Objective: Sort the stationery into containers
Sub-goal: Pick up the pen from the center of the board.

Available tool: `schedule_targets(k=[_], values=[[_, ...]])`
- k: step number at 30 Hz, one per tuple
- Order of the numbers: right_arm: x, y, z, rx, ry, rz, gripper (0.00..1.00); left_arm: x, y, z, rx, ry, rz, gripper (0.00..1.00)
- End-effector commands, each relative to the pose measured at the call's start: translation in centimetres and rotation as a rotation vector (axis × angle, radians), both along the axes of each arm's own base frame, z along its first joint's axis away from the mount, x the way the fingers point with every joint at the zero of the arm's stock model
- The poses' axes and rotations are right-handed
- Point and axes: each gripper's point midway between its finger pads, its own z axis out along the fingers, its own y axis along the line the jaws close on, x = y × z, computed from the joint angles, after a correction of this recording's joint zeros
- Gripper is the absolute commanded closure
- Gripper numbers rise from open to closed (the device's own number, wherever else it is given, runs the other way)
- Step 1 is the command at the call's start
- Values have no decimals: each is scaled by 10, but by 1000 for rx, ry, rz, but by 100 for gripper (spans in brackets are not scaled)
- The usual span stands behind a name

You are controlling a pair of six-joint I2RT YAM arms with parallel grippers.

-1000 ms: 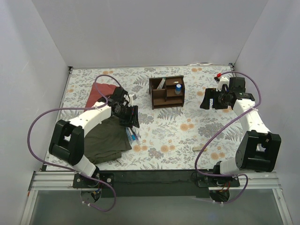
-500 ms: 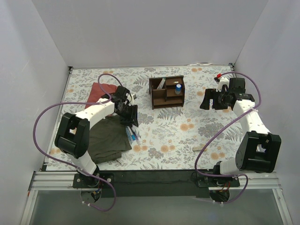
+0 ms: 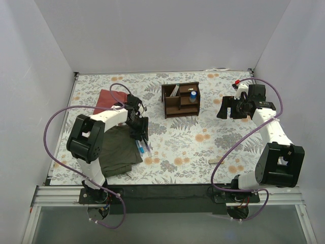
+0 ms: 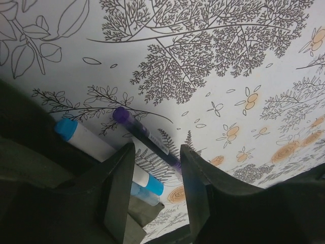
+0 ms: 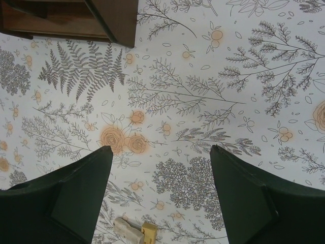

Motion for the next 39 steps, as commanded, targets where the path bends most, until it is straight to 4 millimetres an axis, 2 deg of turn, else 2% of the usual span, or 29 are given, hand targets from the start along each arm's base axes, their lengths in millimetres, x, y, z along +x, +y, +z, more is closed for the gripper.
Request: schedule_targets(k=[1, 5, 8, 12, 15, 19, 20, 23, 29, 39], values=[[2, 0, 5, -4, -32, 3, 13, 16, -2, 7, -4, -35, 33, 59], [3, 0, 5, -3, -33, -1, 13, 21, -2, 1, 10, -35, 38, 59], [4, -1, 5, -7, -31, -5, 13, 32, -5, 0, 13, -48, 48, 59], [5, -3, 3, -11, -27, -10, 13, 42, -3, 0, 48, -50, 71, 65], [5, -4, 1, -12, -24, -8, 13, 40, 1, 1, 94, -51, 80, 68], [4, -4, -2, -10, -20, -7, 13, 26, 4, -2, 149, -54, 71, 72], [4, -4, -2, -10, -22, -10, 13, 19, 3, -5, 163, -52, 53, 73], [4, -6, -2, -14, -25, -9, 13, 15, -4, -5, 190, -95, 23, 73], [6, -7, -3, -17, -24, -5, 13, 10, -19, -12, 219, -122, -29, 72], [1, -9, -4, -21, -25, -5, 12, 11, -20, -23, 225, -117, -64, 82]])
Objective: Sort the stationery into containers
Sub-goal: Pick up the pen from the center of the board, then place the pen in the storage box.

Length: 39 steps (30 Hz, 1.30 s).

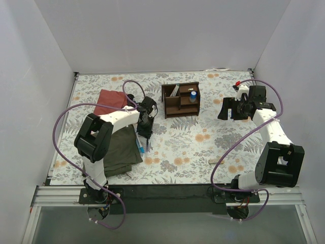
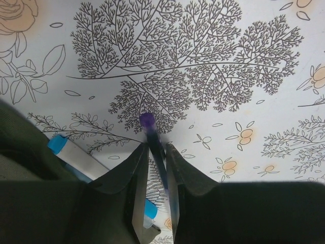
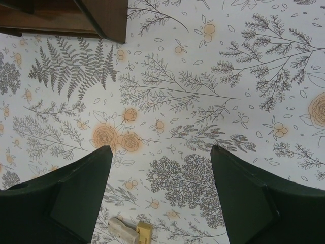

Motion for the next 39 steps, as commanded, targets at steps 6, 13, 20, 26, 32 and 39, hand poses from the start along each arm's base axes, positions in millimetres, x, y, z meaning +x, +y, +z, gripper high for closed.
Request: schedule_targets(k=[6, 13, 20, 26, 32, 39], values=[[6, -4, 10, -11, -51, -1, 13, 4, -16, 6, -64, -14, -118, 100], [16, -8, 24, -21, -89, -7, 13, 29, -42, 83, -231, -124, -169, 100], [19, -10, 32, -32, -104, -18, 13, 70, -81, 204, -465, -374, -252, 100], [24, -16, 40, -63, -130, -33, 14, 120, -99, 291, -593, -896, -352, 100], [23, -19, 46, -77, -147, -47, 14, 142, -112, 344, -728, -1269, -373, 100], [15, -18, 42, -73, -148, -61, 14, 163, -127, 353, -779, -1452, -419, 100]])
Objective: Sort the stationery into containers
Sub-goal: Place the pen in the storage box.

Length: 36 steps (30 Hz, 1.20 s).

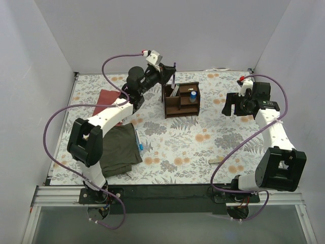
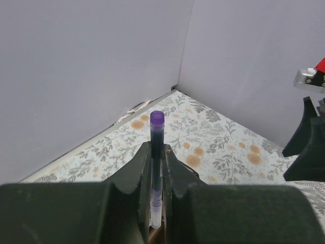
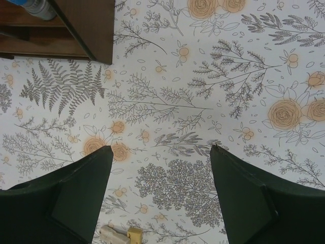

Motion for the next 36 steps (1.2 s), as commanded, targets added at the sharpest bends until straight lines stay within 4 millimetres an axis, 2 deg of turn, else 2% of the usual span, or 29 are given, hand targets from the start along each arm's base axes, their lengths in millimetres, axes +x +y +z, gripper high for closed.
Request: schedule_targets(k=[1, 2, 4, 9, 15, 25, 36], values=[[0, -3, 13, -14, -62, -11, 14, 8, -10, 33, -63, -213, -25, 100], [0, -3, 13, -14, -63, -11, 14, 15, -14, 23, -49, -208, -29, 100], [-1, -4, 12, -18, -62, -13, 14, 21, -17, 24, -52, -220, -22, 100], [1, -7, 14, -30, -67, -21, 14, 33, -22, 8, -28, -213, -14, 100], [2, -7, 9, -30, -54, -21, 14, 33, -23, -11, -1, -182, -19, 100], [9, -7, 7, -22, -45, -16, 14, 28, -13, -46, 61, -138, -9, 100], [9, -6, 2, -18, -32, -14, 14, 38, -12, -65, 84, -106, 14, 100]])
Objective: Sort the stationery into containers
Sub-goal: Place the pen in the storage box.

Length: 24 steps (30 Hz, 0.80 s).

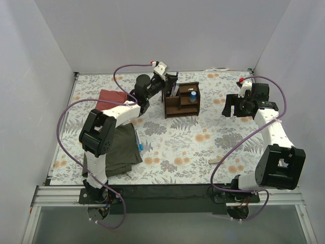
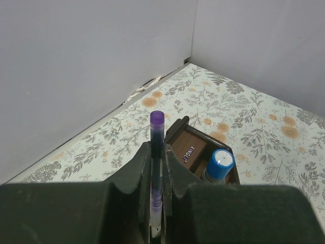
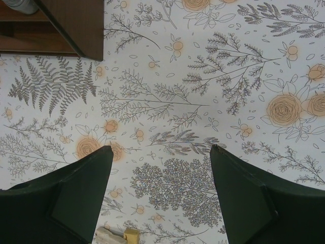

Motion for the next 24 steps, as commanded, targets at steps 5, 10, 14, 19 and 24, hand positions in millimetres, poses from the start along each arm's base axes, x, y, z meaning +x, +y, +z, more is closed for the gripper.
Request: schedule_targets(k=[5, 10, 14, 19, 24], values=[[8, -2, 12, -3, -51, 3, 14, 6, 5, 10, 3, -18, 23, 93], [8, -2, 12, -3, -54, 1, 14, 8, 7, 5, 24, -12, 42, 73], [9, -2, 14, -3, -59, 0, 14, 8, 17, 20, 21, -40, 87, 54], [7, -2, 10, -3, -50, -1, 14, 0, 52, 65, 19, -71, 233, 49], [5, 1, 3, 12, -39, 9, 14, -39, 107, 81, 83, 40, 358, 47]])
